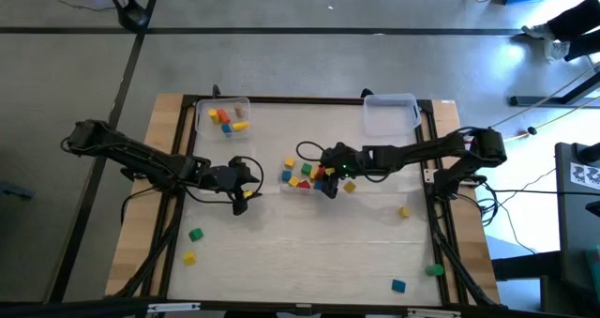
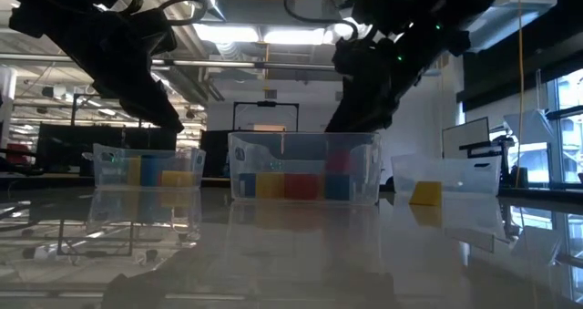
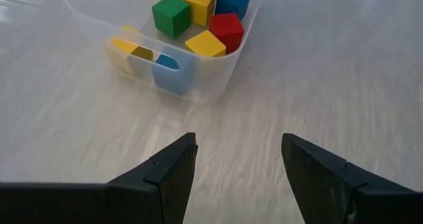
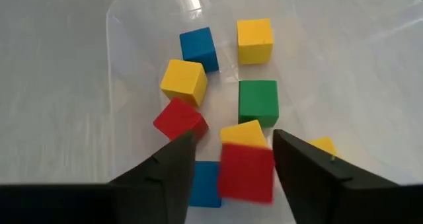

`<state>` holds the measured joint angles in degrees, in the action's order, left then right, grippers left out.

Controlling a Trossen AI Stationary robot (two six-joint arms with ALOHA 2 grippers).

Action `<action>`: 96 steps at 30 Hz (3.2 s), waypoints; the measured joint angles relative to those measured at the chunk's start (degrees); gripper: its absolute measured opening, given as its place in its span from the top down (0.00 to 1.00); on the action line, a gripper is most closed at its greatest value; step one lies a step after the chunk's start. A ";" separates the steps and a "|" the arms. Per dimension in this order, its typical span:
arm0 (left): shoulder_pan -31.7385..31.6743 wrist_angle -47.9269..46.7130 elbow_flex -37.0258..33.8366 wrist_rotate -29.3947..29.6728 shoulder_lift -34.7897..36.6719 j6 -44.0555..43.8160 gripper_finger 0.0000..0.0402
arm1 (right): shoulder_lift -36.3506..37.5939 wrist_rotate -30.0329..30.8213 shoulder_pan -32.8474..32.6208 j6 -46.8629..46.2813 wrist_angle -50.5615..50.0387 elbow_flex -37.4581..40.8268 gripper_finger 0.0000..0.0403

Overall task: Sort blocks by size
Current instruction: Put the yellow triangular block into the top right transparent bin

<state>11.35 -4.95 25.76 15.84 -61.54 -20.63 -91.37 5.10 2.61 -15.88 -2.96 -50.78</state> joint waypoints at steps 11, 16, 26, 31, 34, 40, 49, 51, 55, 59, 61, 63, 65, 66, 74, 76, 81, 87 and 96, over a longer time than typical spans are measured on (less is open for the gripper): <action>-0.04 -0.11 -0.06 0.00 0.00 -0.55 0.48 | 6.92 -6.30 -2.16 -4.94 -29.99 -7.09 0.36; -0.04 -0.04 -0.07 0.00 0.00 -0.41 0.48 | 13.41 2.43 -6.79 -12.86 -38.93 -6.66 0.38; -0.04 -0.09 -0.07 0.00 0.00 -0.59 0.48 | 13.43 13.87 -13.26 -26.26 -31.83 5.91 0.39; -0.04 -0.04 -0.07 0.00 0.00 -0.43 0.48 | 12.74 15.49 -13.09 -28.46 -14.76 15.32 0.39; -0.04 -0.04 -0.07 0.00 0.00 -0.43 0.48 | 12.72 16.40 -13.09 -29.06 -7.88 19.11 0.39; -0.04 0.00 -0.07 0.00 0.00 -0.43 0.48 | 12.42 16.37 -13.16 -29.29 -1.71 22.82 0.39; -0.04 0.00 -0.09 0.00 0.00 -0.61 0.48 | 6.03 16.77 -13.20 -25.70 5.18 24.28 0.39; -0.04 0.03 -0.09 0.01 0.00 -0.54 0.48 | 4.25 17.27 -13.18 -25.46 6.80 24.16 0.39; -0.04 0.04 -0.09 0.00 0.00 -0.46 0.48 | 2.60 18.31 -13.18 -25.33 6.71 24.06 0.44; -0.04 -0.02 -0.09 0.00 0.00 -0.59 0.48 | 2.59 18.11 -13.14 -25.43 6.02 24.09 0.59; -0.04 0.00 -0.09 0.01 0.00 -0.59 0.48 | 2.58 17.88 -13.05 -25.68 5.67 24.09 0.67; -0.04 -0.02 -0.09 0.02 0.00 -0.59 0.48 | 2.58 17.87 -13.07 -26.22 5.48 24.06 0.75; -0.04 0.00 -0.09 0.02 0.00 -0.59 0.48 | 2.58 17.53 -13.07 -26.34 6.35 24.04 0.80; -0.04 -0.02 -0.09 0.01 0.00 -0.59 0.48 | 2.69 17.35 -13.09 -26.31 6.47 24.00 0.81; -0.04 -0.08 -0.09 0.02 0.00 -0.61 0.48 | 6.00 16.72 -13.16 -24.20 5.44 23.79 0.78; -0.04 -0.09 -0.09 0.02 0.00 -0.61 0.48 | 7.37 16.72 -13.16 -24.02 4.72 23.90 0.80; -0.04 -0.10 -0.09 0.02 0.00 -0.54 0.48 | 11.40 16.95 -13.09 -22.67 2.46 23.95 0.84; -0.04 -0.09 -0.09 0.02 0.00 -0.43 0.48 | 17.54 21.08 -13.05 -22.65 -2.06 23.93 0.84; -0.04 -0.02 -0.09 0.02 0.00 -0.43 0.48 | 26.41 25.42 -11.08 -20.98 -4.00 23.87 0.84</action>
<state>11.31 -4.97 25.67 15.86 -61.54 -21.06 -64.97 30.52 -8.47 -36.86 -6.96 -26.92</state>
